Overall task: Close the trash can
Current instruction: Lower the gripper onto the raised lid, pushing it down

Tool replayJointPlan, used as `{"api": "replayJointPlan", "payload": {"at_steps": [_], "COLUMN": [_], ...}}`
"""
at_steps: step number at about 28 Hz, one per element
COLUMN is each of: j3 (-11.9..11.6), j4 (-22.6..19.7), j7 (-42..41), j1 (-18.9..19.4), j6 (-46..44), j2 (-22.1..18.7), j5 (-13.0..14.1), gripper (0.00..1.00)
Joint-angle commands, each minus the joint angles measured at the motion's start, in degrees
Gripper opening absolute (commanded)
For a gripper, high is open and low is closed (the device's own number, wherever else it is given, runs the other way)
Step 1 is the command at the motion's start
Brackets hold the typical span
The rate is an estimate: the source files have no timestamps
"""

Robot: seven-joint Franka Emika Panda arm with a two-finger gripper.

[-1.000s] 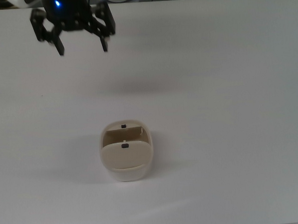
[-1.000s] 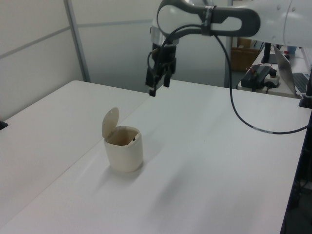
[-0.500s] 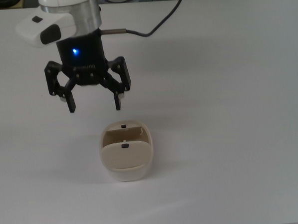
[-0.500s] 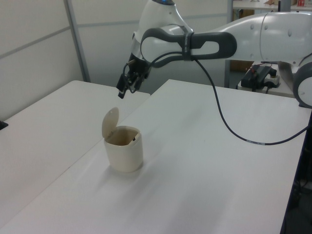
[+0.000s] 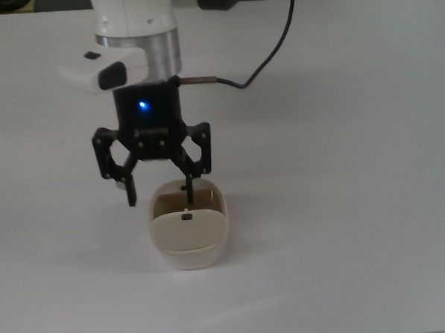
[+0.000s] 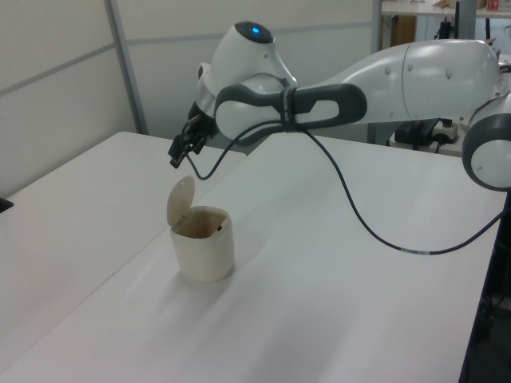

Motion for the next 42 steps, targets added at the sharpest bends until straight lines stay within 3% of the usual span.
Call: {"api": "replayJointPlan", "payload": {"at_steps": [1, 4, 7, 19, 27, 42], "j3": [-0.1, -0.1, -0.1, -0.1, 0.2, 0.8], "j4": [-0.1, 0.0, 0.0, -0.5, -0.7, -0.8], "j7": [3.7, 5.3, 5.5, 4.7, -3.1, -7.4], "j1": [1.0, 1.0, 1.1, 1.3, 1.3, 1.3], "j6": [4.5, 6.7, 8.1, 6.7, -8.1, -15.9], "j2": [1.6, 2.7, 3.4, 3.6, 3.2, 3.0], "j5": [-3.9, -4.8, -5.0, -6.3, -6.0, -6.0], "gripper": [0.36, 0.11, 0.0, 0.0, 0.0, 0.0]}}
